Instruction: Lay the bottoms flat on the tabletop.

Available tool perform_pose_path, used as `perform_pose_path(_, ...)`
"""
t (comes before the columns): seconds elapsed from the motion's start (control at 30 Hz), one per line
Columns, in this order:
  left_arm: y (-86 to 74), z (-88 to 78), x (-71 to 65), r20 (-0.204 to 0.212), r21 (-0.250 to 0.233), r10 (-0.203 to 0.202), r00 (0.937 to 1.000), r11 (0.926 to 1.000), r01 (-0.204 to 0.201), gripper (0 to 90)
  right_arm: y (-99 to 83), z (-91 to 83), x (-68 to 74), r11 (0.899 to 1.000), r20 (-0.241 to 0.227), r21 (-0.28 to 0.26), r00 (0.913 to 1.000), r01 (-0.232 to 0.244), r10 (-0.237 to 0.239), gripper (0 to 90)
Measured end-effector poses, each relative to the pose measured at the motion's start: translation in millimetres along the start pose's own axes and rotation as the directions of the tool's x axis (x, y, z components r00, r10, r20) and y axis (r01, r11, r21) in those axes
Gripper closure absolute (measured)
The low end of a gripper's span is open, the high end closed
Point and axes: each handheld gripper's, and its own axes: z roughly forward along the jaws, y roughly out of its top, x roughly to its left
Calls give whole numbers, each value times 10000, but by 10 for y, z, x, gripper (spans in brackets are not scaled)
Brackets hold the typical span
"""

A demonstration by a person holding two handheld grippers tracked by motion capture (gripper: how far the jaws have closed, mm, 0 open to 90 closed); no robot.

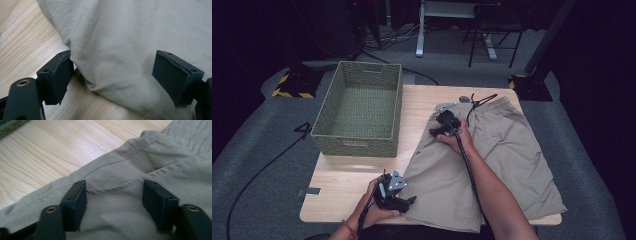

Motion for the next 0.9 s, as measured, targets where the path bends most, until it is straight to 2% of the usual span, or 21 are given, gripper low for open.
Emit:
perform_pose_path(0.07,0,-1,1,-6,-8,4,10000,10000,-4,178,-16,-5,-32,9998,-202,-94,9997,-155,153,439)
perform_pose_path(0.13,-1,-9,9,-23,-86,45,10000,10000,-46,214,-16,-19,-45,9997,-192,-71,9996,-217,215,547)
perform_pose_path(0.2,-7,-30,30,-116,-271,-88,9999,9996,85,345,-13,-34,-60,9999,-290,0,9995,-110,110,651)
perform_pose_path(0.23,-13,-38,45,-165,-317,-191,9997,9993,186,445,-16,-40,-70,9998,-267,-20,9994,-213,212,723)
perform_pose_path(0.33,-20,-60,97,-196,-322,-189,9996,9993,183,577,-18,-45,-88,9994,-321,1,9989,-347,347,827)
perform_pose_path(0.4,-23,-72,123,-237,-296,-257,9994,9992,250,645,-9,-45,-90,9995,-366,65,9988,-312,314,857)
perform_pose_path(0.47,-25,-91,143,-359,-195,-356,9987,9992,349,729,20,-40,-66,9997,-348,220,9994,-82,90,879)
perform_pose_path(0.6,-49,-132,170,-321,-87,-384,9987,9992,381,805,96,-20,-7,9989,-427,374,9987,285,-269,888)
perform_pose_path(0.7,-69,-166,201,-514,9,-338,9981,9994,338,834,172,-54,38,9992,-528,139,9979,384,-377,889)
perform_pose_path(0.8,-88,-214,224,-288,-153,-571,9980,9983,566,847,273,-112,99,9983,-541,-103,9968,578,-583,890)
perform_pose_path(0.9,-76,-271,187,-47,-527,-471,9989,9975,468,850,373,-200,156,9961,-573,-457,9953,755,-781,891)
